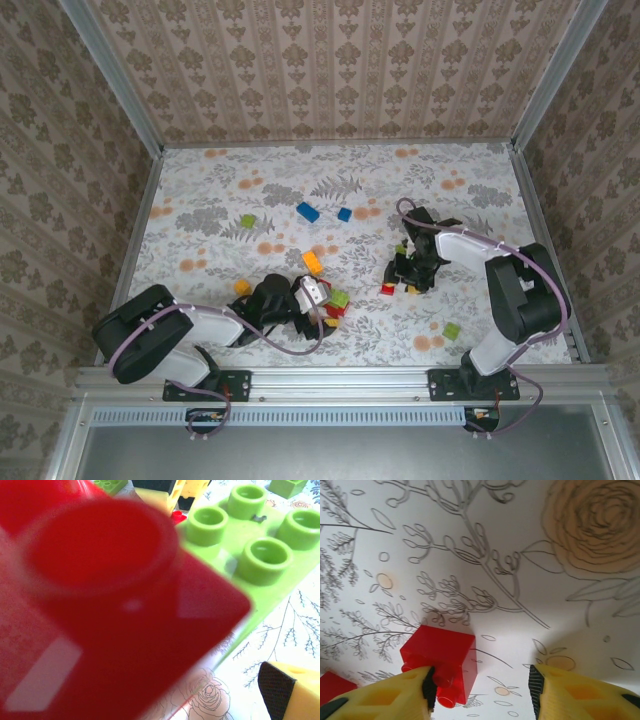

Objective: Assemble a carrot with lego

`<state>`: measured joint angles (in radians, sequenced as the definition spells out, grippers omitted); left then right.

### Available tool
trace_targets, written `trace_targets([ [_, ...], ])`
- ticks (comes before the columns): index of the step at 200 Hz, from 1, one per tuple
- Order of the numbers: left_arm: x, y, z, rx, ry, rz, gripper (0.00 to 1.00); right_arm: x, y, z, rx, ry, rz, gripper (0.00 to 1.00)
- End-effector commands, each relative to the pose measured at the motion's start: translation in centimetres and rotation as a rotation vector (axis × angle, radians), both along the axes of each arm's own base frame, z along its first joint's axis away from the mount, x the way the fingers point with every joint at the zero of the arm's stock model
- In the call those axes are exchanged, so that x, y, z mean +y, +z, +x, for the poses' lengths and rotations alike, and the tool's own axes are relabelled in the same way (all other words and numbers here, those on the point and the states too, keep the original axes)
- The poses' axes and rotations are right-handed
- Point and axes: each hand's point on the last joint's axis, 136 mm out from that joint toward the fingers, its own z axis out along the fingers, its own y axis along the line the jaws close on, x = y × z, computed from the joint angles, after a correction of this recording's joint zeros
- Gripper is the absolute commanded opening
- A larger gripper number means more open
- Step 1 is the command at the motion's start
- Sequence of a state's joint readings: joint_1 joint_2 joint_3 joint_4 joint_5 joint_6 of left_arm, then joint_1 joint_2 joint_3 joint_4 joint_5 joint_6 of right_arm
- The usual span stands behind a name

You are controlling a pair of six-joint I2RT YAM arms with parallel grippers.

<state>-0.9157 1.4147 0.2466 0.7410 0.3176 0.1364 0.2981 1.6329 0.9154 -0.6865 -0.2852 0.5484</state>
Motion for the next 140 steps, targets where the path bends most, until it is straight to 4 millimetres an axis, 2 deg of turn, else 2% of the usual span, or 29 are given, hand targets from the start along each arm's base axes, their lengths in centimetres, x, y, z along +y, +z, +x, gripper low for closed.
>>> trace_targets([
  [1,-0.4,0.2,0.1,-0.019,-0.017,0.004,0.98,-1.8,0.2,-1.6,0.036,-0.004,-0.117,0.57],
  [61,-0.5,0.2,0.1,-0.019,-0.020,0.004,0.98,-0.1,5.8,-0.5,-0.088,0.019,-0.124,0.57],
  [85,-0.5,0.1,0.0,-0.018,-0.020,0.005,0.98,0.4,7.3,-0.4,-0.118,0.037,-0.158,0.57],
  [107,-0.5,0.2,0.1,-0.019,-0.021,0.002,0.98,0.5,7.2,-0.6,-0.109,0.049,-0.207,0.57],
  [140,-0.4,0.2,0.0,-0.018,-0.022,0.003,0.98,0.9,5.8,0.0,-0.098,0.071,-0.240,0.57],
])
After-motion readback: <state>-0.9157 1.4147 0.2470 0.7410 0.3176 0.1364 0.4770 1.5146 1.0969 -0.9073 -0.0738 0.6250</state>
